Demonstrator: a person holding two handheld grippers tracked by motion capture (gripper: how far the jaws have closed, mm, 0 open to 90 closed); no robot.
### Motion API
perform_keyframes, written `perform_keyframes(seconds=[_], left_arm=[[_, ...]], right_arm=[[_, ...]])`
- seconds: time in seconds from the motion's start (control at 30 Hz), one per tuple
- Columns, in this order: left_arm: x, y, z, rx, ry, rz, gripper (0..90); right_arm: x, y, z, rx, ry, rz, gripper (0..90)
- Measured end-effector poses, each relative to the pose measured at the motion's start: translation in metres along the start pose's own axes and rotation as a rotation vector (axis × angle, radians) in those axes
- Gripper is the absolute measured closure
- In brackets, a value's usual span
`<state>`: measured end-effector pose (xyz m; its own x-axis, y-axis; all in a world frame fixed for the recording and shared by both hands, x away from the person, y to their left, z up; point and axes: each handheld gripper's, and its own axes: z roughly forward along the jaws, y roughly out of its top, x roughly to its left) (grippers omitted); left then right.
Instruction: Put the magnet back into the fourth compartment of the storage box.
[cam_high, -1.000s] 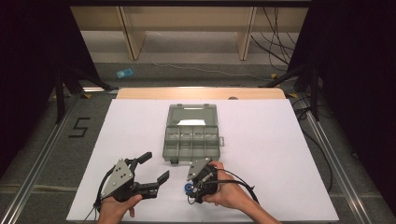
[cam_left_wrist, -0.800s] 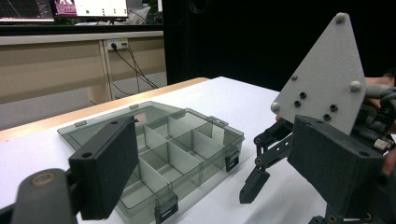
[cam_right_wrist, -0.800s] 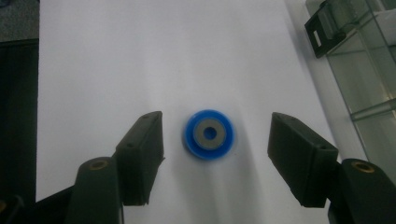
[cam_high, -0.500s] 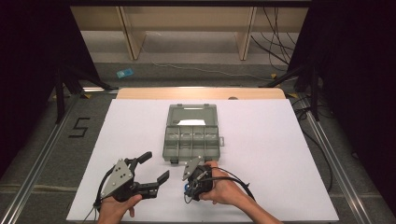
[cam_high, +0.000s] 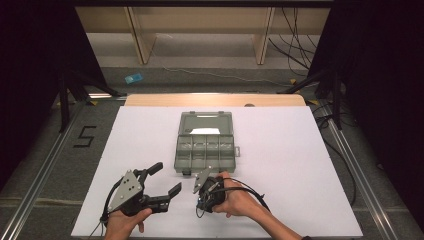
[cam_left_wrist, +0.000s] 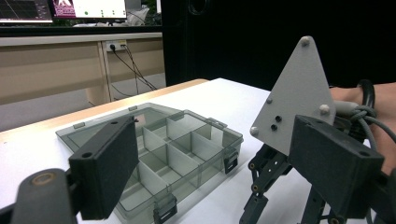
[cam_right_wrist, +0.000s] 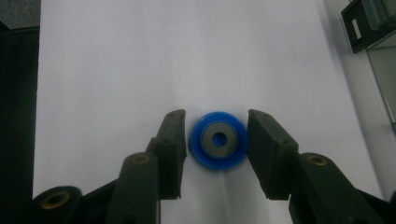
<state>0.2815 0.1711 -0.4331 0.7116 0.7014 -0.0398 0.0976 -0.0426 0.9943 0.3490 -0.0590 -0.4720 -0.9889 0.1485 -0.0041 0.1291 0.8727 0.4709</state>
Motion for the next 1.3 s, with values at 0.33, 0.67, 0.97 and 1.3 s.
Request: perform_keyframes(seconds=[0.33,0.67,0.97,1.3], left_arm=[[-0.001,0.0,0.0,0.005,0.001,-0.01,15.7],[0.0,0.0,0.001,-0.004,-0.011,0.006,15.6],[0.001,0.001,0.001,-0.007,-0.006,0.022,15.6],[0.0,0.001,0.001,-0.008,-0.011,0.013,15.6]], right_arm=[[0.0,0.0,-0.004,-0.01,-0.018,-0.017,63.0],[-0.014,-0.004,-0.03,-0.076,-0.098,0.01,63.0],[-0.024,-0.008,-0.048,-0.117,-0.134,0.035,63.0],[-0.027,-0.01,-0.054,-0.12,-0.149,0.041,63.0]])
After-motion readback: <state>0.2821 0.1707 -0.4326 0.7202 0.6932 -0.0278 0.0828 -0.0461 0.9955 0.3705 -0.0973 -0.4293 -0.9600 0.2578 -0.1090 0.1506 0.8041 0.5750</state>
